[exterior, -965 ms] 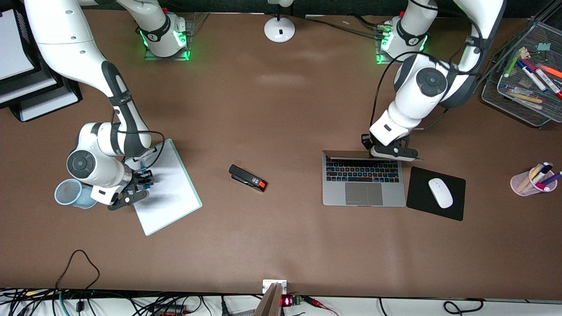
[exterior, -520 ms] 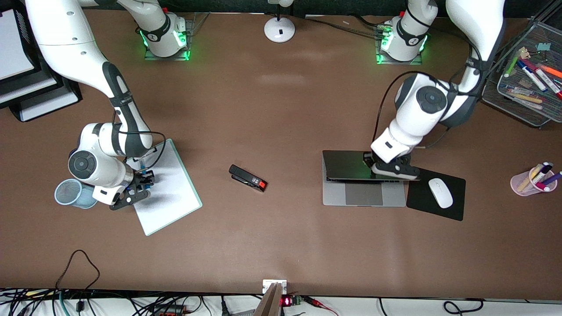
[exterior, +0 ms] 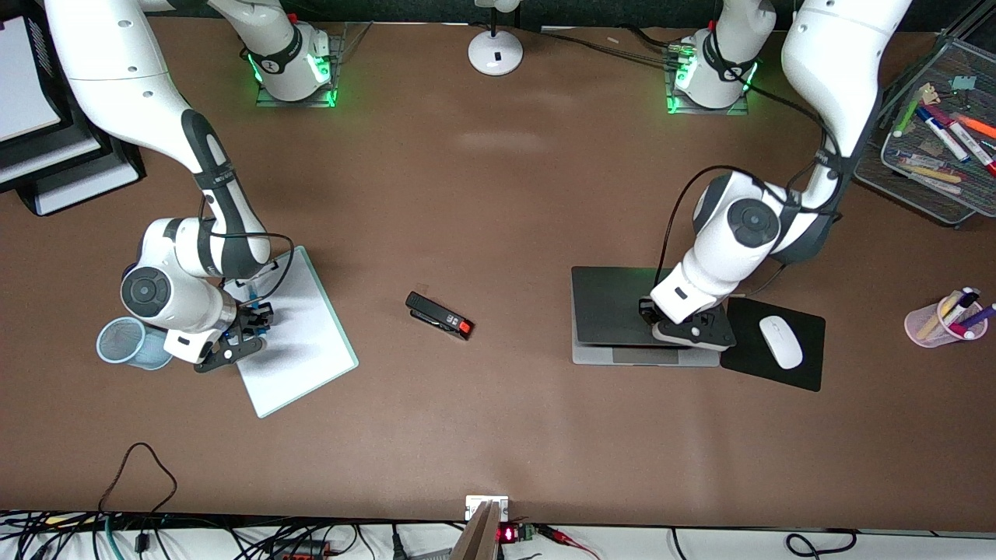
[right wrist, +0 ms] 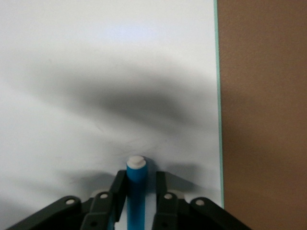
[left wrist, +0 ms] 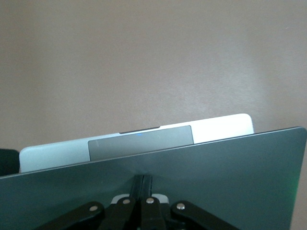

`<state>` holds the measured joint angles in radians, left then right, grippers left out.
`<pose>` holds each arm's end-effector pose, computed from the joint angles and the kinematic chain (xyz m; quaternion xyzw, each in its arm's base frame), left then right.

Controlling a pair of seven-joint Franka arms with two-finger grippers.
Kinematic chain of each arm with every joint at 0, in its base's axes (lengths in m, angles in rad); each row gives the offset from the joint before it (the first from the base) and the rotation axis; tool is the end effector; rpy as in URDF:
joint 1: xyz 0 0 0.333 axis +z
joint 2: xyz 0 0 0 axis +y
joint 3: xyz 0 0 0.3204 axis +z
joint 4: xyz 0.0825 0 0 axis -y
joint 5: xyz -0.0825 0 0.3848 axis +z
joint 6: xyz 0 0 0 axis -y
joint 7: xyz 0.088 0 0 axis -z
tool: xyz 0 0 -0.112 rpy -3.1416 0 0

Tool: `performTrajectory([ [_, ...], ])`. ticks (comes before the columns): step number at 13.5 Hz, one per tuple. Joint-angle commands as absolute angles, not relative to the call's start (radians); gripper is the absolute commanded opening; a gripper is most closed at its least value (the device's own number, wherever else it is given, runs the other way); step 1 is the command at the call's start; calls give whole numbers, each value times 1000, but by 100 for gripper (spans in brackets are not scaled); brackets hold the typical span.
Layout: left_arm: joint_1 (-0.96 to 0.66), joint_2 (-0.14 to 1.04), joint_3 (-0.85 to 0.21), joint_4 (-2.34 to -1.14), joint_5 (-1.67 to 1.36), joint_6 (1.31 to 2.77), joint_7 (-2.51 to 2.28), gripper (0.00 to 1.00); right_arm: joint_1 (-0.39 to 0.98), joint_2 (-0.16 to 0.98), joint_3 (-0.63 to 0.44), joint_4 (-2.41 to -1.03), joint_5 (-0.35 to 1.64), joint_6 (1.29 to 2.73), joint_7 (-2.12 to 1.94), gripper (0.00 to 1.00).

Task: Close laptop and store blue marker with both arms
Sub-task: 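Lift the marker with the right gripper while the left gripper presses the lid shut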

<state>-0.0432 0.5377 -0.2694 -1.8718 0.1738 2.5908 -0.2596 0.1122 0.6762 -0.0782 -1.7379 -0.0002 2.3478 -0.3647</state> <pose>0.6326 -0.1937 0.2521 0.9921 -0.0704 0.0949 0.0420 0.6625 0.0265 0.1823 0.9778 0.2056 -0.0358 0.0192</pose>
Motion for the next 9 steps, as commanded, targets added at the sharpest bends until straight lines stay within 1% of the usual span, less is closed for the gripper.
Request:
performTrajectory([
  [1,-48,609,-262,-1796,207,2588,-259,0,112,681,-75,-1730,23,2353,-379,26],
  [4,-52,659,-262,-1773,216,2595,-261,0,110,681,-75,-1718,52,2347,-383,16],
  [7,-49,712,-261,-1772,216,2652,-262,0,112,680,-75,-1707,52,2345,-385,7],
  [9,-48,726,-261,-1772,216,2680,-264,0,112,667,-75,-1686,51,2338,-396,6],
])
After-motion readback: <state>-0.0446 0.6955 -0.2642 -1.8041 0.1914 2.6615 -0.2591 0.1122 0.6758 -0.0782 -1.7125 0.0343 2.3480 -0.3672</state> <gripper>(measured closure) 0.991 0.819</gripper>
